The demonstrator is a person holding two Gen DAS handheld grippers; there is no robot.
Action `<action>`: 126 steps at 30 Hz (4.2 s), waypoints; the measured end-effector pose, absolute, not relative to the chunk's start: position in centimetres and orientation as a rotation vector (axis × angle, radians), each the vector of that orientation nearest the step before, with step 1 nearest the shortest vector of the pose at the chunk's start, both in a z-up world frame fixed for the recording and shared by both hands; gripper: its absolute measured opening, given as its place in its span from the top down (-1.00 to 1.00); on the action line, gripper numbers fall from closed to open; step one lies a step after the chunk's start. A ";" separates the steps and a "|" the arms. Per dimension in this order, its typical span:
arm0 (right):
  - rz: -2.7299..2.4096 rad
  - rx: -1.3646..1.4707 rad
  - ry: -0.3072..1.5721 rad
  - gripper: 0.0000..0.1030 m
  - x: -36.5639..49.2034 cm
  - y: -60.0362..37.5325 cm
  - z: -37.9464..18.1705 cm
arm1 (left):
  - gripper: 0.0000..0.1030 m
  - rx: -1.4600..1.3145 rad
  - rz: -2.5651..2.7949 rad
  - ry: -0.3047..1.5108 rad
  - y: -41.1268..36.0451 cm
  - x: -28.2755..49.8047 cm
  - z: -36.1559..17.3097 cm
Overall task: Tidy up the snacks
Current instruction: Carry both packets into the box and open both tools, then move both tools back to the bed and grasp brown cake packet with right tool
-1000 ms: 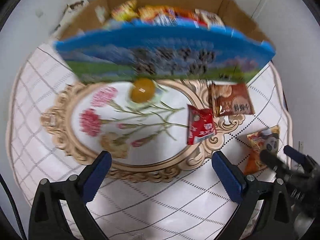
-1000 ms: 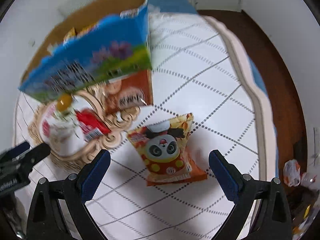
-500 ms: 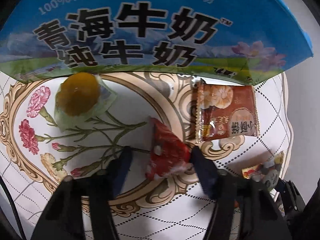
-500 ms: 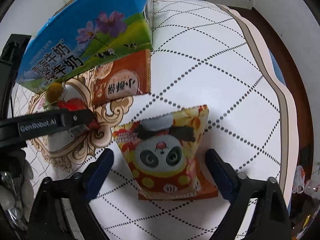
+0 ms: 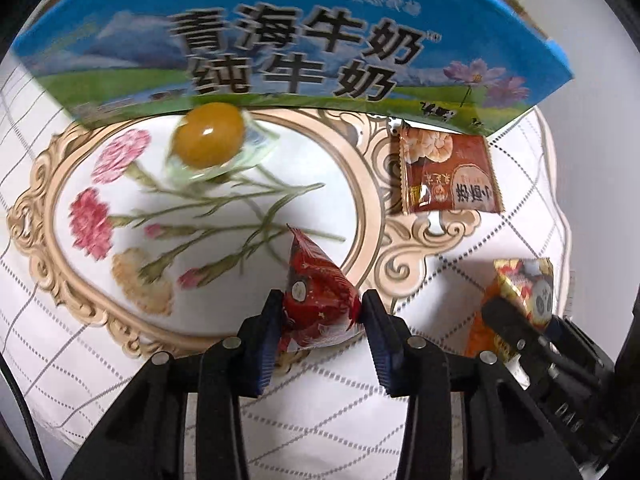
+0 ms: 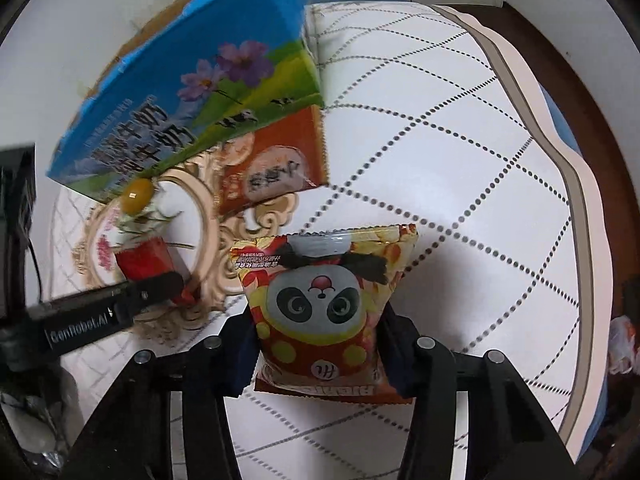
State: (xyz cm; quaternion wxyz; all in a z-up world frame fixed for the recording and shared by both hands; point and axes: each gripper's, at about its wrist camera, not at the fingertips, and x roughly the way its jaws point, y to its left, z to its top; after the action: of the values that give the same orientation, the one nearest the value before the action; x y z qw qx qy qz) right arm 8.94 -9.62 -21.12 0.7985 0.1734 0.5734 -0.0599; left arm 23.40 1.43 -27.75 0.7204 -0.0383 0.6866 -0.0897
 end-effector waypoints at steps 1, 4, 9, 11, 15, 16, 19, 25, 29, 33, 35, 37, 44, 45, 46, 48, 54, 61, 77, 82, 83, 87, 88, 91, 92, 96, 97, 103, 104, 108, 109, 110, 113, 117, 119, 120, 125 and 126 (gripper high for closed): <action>-0.118 0.385 1.221 -0.03 8.6 -9.8 -20.5 | 0.28 -0.096 -0.202 1.509 1.9 23.1 -27.2; -0.081 0.406 1.191 -0.02 8.5 -9.0 -18.6 | 0.28 -0.135 -0.214 1.479 3.3 22.8 -25.1; 0.000 0.423 1.111 -0.02 9.6 -7.4 -13.7 | 0.28 -0.211 -0.253 1.404 4.6 24.0 -20.0; 0.041 0.424 1.068 -0.02 10.7 -6.7 -11.1 | 0.28 -0.251 -0.281 1.366 4.9 25.5 -17.4; 0.098 0.420 1.007 -0.02 13.3 -6.4 -7.0 | 0.28 -0.282 -0.308 1.290 6.2 29.6 -12.8; 0.104 0.402 0.987 -0.02 14.6 -6.3 -5.9 | 0.28 -0.278 -0.309 1.280 6.4 31.3 -12.6; 0.084 0.342 0.955 -0.02 18.1 -6.2 -4.0 | 0.28 -0.254 -0.300 1.252 6.0 35.0 -11.1; -0.023 0.240 0.998 -0.02 25.0 -8.0 -3.8 | 0.27 -0.185 -0.273 1.301 5.1 40.4 -12.9; -0.075 0.202 1.070 -0.02 27.9 -9.3 -5.9 | 0.27 -0.160 -0.241 1.380 4.7 42.7 -16.2; -0.083 0.189 1.129 -0.02 28.9 -9.5 -7.9 | 0.27 -0.116 -0.217 1.436 4.2 43.9 -18.8; -0.074 0.186 1.168 -0.04 29.4 -9.4 -9.1 | 0.27 -0.106 -0.208 1.461 4.1 44.2 -19.9; -0.064 0.202 1.217 -0.12 29.9 -9.4 -10.5 | 0.25 -0.113 -0.202 1.489 4.1 44.5 -20.8; -0.109 0.179 1.302 -0.89 30.5 -9.2 -13.2 | -0.85 -0.100 -0.159 1.505 4.6 45.0 -22.4; -0.109 0.178 1.302 -0.89 30.6 -9.2 -13.3 | -0.86 -0.092 -0.152 1.507 4.6 44.9 -22.5; -0.111 0.177 1.301 -0.89 30.7 -9.2 -13.3 | -0.86 -0.084 -0.147 1.507 4.6 44.9 -22.6; -0.115 0.175 1.297 -0.89 30.8 -9.2 -13.3 | -0.86 -0.068 -0.141 1.498 4.6 44.9 -22.5; -0.119 0.174 1.285 -0.89 30.8 -8.9 -13.1 | -0.86 -0.074 -0.113 1.459 5.6 44.6 -21.8; -0.136 0.155 1.237 -0.89 29.9 -8.5 -12.1 | -0.86 -0.082 -0.089 1.356 6.8 42.8 -19.4; -0.135 0.063 1.030 -0.89 23.8 -5.6 -5.4 | -0.86 -0.021 -0.081 1.085 6.8 36.3 -11.7; -0.138 0.058 0.965 -0.89 21.0 -5.0 -3.0 | -0.86 -0.017 -0.097 1.028 6.7 33.9 -9.6; -0.142 0.053 0.952 -0.89 20.6 -4.9 -2.6 | -0.86 -0.018 -0.098 1.018 6.7 33.5 -9.2; -0.147 0.038 0.897 -0.89 18.3 -4.0 -0.5 | -0.86 -0.034 -0.094 0.968 7.0 31.4 -7.4; -0.146 0.038 0.887 -0.89 17.9 -3.8 -0.1 | -0.86 -0.034 -0.089 0.956 7.1 31.0 -7.2; -0.140 0.021 0.849 -0.89 16.4 -2.9 1.2 | -0.86 -0.023 -0.079 0.911 7.3 29.4 -6.0; -0.137 0.019 0.836 -0.89 15.9 -2.6 1.6 | -0.86 -0.016 -0.072 0.894 7.3 28.9 -5.6; -0.108 0.056 0.837 -0.89 14.8 -2.2 1.8 | -0.86 -0.018 -0.064 0.861 7.7 27.4 -4.6; -0.103 0.066 0.842 -0.89 14.6 -2.2 1.5 | -0.86 -0.018 -0.065 0.861 7.7 27.2 -4.6; -0.111 0.161 0.950 -0.89 14.6 -3.9 -3.1 | -0.87 0.002 0.010 0.908 9.2 26.4 -7.6; -0.123 0.182 0.977 -0.89 14.9 -4.5 -4.7 | -0.87 0.005 0.028 0.923 9.6 26.4 -8.4; -0.158 0.212 1.085 -0.89 16.3 -6.1 -10.3 | -0.87 0.011 0.099 1.024 11.9 26.4 -12.8; -0.165 0.227 1.116 -0.89 16.8 -6.5 -11.9 | -0.87 0.015 0.115 1.046 12.4 26.3 -13.8; -0.168 0.256 1.149 -0.89 17.5 -7.1 -13.7 | -0.87 0.017 0.135 1.074 13.0 26.2 -14.9; -0.190 0.264 1.204 -0.89 19.1 -7.8 -17.6 | -0.87 0.002 0.185 1.147 14.8 25.9 -17.7; -0.214 0.241 1.266 -0.89 20.7 -7.5 -21.2 | -0.87 -0.029 0.246 1.230 17.3 25.5 -20.7; -0.216 0.213 1.269 -0.89 21.0 -6.9 -22.0 | -0.87 -0.050 0.264 1.258 18.4 25.4 -21.7; -0.217 0.186 1.267 -0.89 21.1 -6.4 -22.3 | -0.87 -0.062 0.277 1.272 19.1 25.3 -22.2; -0.194 0.115 1.252 -0.68 20.6 -4.6 -23.0 | -0.86 -0.093 0.302 1.314 21.0 25.5 -23.7; -0.188 0.105 1.248 -0.63 20.4 -4.3 -23.1 | -0.86 -0.102 0.301 1.318 21.1 25.5 -23.9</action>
State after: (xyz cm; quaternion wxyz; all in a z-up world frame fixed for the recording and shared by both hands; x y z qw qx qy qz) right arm 20.41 -4.29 -23.09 0.8060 0.0491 0.5833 -0.0879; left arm 25.47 21.13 -23.88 0.7789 -0.0473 0.6096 0.1392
